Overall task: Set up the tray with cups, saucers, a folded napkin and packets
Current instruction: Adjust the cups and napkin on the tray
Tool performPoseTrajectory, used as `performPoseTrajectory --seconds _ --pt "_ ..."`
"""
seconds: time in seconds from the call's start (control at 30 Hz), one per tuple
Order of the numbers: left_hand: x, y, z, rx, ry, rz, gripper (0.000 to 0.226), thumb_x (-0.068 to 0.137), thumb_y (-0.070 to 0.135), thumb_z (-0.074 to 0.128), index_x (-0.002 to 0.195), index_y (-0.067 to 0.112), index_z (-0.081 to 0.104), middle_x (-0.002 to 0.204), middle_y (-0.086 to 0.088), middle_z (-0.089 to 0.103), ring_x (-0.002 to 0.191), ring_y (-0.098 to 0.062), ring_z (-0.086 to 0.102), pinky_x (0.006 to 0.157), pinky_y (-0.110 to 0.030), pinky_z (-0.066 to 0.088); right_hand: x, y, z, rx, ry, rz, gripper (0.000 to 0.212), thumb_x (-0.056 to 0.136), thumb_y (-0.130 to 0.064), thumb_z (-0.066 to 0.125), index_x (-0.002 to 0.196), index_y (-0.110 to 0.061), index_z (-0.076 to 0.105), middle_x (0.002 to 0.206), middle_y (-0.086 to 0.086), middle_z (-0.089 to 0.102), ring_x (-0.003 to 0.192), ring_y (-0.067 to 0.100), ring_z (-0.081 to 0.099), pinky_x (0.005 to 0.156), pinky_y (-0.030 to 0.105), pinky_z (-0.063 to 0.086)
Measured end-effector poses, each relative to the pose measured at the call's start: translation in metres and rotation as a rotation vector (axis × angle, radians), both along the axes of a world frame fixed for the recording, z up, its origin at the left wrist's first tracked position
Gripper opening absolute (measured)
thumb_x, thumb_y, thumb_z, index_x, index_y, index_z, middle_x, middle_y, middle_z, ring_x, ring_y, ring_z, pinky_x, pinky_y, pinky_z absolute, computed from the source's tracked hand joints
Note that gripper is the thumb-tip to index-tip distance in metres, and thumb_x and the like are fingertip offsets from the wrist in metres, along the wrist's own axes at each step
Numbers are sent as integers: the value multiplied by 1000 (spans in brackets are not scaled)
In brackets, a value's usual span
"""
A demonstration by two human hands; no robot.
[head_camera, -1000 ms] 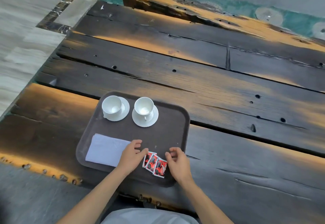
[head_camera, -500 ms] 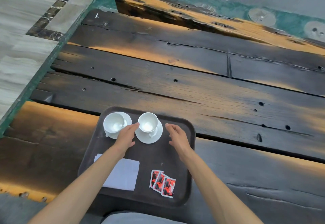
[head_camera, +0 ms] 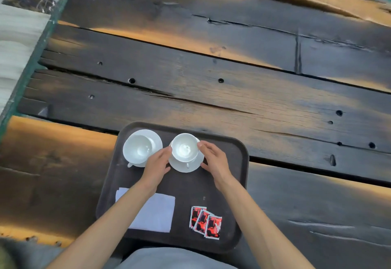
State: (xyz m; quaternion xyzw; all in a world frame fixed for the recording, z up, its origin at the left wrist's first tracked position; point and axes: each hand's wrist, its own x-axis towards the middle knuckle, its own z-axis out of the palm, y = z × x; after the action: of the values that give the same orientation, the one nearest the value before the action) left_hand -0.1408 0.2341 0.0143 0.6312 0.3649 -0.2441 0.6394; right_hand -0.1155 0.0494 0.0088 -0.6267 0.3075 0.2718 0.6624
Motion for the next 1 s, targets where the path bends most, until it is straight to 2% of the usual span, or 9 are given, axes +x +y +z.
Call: performPoseTrajectory --seconds 0.1,0.17,0.37,0.47,0.6,0.73,0.8,0.9,1.0 --pt "3 1 0 20 -23 -9 14 102 38 55 105 39 69 120 13 69 120 -16 62 87 -25 52 4 -6 -1 23 24 -28 39 85 -42 80 120 -28 73 118 -6 73 113 11 66 98 40 59" --pt "5 0 0 9 -42 -20 18 102 34 55 111 31 71 122 7 70 121 -17 63 91 -27 54 4 -11 0 33 28 -44 42 83 -37 82 123 -26 71 118 -5 72 111 9 66 97 38 59" --pt "8 -19 13 -45 -88 -115 35 102 34 56 134 21 64 135 3 65 129 -17 59 111 -41 47 -10 -42 5 48 18 -102 29 85 -31 81 112 -26 75 114 -3 76 112 12 69 88 29 61" --pt "9 -38 12 -44 -94 -168 39 100 34 61 137 24 61 137 5 64 129 -15 58 113 -43 46 -19 -64 8 61 24 -151 26 86 -26 81 112 -24 75 112 -4 78 111 10 71 80 22 60" --pt "6 -62 6 -33 -19 -165 58 97 36 65 150 24 45 138 6 58 131 -15 54 115 -40 43 -27 -84 9 44 41 -202 31 87 -25 80 117 -21 73 118 1 74 113 12 69 87 24 59" --pt "6 -72 0 -40 2 -162 65 96 38 66 152 17 42 139 7 53 133 -16 51 114 -37 43 -27 -92 7 51 45 -238 35 87 -23 80 120 -21 70 122 2 71 114 11 69 84 22 59" --pt "7 -72 -2 -25 -8 -198 55 96 41 64 144 16 53 136 10 53 130 -14 51 112 -36 43 -27 -94 5 59 50 -248 35 88 -22 79 121 -20 69 123 2 71 115 11 68 83 22 60" --pt "10 -71 -2 -55 -20 -258 23 97 41 61 96 20 70 108 3 62 109 -12 55 95 -30 45 -26 -95 2 68 61 -255 37 88 -22 78 123 -19 68 126 3 69 117 13 67 86 25 60" --pt "13 -70 3 -67 -17 -270 20 97 40 62 85 36 76 108 6 73 108 -8 63 92 -23 48 -27 -96 0 82 62 -256 40 88 -22 79 126 -17 67 129 4 67 120 14 65 92 29 60"
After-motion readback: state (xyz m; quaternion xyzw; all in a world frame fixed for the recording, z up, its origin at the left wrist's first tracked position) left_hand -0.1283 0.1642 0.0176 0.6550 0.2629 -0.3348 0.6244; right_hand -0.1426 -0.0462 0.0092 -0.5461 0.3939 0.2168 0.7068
